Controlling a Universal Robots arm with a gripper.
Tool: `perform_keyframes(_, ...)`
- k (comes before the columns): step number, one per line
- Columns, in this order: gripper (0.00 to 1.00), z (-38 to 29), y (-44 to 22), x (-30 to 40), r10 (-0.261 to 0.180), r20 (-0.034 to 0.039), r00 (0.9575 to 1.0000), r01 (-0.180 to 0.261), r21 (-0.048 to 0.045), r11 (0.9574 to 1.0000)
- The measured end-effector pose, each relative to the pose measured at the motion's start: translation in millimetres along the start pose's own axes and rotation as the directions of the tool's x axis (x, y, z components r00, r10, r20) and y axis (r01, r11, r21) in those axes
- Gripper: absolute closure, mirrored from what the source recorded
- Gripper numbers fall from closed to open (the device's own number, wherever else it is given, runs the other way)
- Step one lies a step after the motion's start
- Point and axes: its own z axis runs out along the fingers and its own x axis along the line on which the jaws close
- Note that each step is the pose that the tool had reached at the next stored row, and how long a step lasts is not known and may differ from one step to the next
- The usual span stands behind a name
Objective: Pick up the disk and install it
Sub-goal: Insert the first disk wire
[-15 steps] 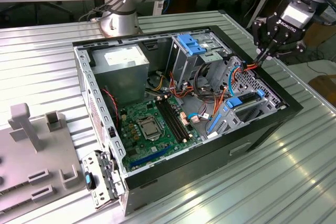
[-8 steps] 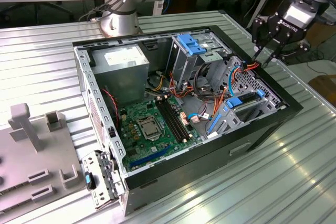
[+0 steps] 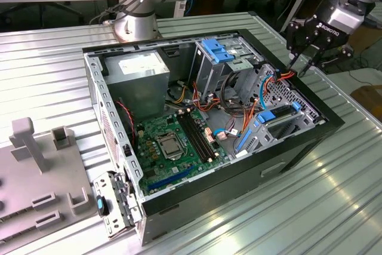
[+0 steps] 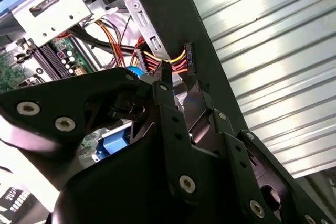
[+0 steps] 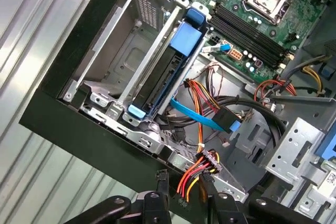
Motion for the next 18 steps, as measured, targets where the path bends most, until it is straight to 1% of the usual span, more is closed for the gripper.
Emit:
perform_keyframes(2, 0.64, 0.1, -0.2, 0.1, -0.022, 0.0002, 0.9998, 0.022, -0.0008, 0.9998)
perform_keyframes(3, 0.64, 0.2, -0.7, 0.4, -0.034, -0.0025, 0.9994, 0.034, -0.0019, 0.9994)
perform_keyframes(5, 0.64, 0.4, -5.1, -0.1, -0.040, -0.0227, 0.9989, 0.040, -0.0134, 0.9991)
perform_keyframes(6, 0.64, 0.6, -6.9, -1.1, -0.042, -0.0301, 0.9987, 0.041, -0.0176, 0.9990)
perform_keyframes(7, 0.64, 0.6, -7.9, -2.3, -0.045, -0.0324, 0.9985, 0.045, -0.0184, 0.9988)
perform_keyframes(8, 0.64, 0.7, -8.4, -3.0, -0.051, -0.0329, 0.9982, 0.050, -0.0187, 0.9986)
perform_keyframes(11, 0.64, 0.8, -9.2, -4.1, -0.083, -0.0319, 0.9960, 0.083, -0.0203, 0.9964)
perform_keyframes(12, 0.64, 0.9, -9.3, -4.2, -0.099, -0.0312, 0.9946, 0.099, -0.0210, 0.9949)
perform_keyframes(14, 0.64, 1.7, -9.3, -4.3, -0.160, -0.0287, 0.9867, 0.160, -0.0234, 0.9869)
perform_keyframes(16, 0.64, 2.2, -9.3, -4.2, -0.197, -0.0271, 0.9800, 0.196, -0.0247, 0.9802)
perform_keyframes(18, 0.64, 2.8, -9.3, -4.2, -0.233, -0.0253, 0.9721, 0.232, -0.0260, 0.9723)
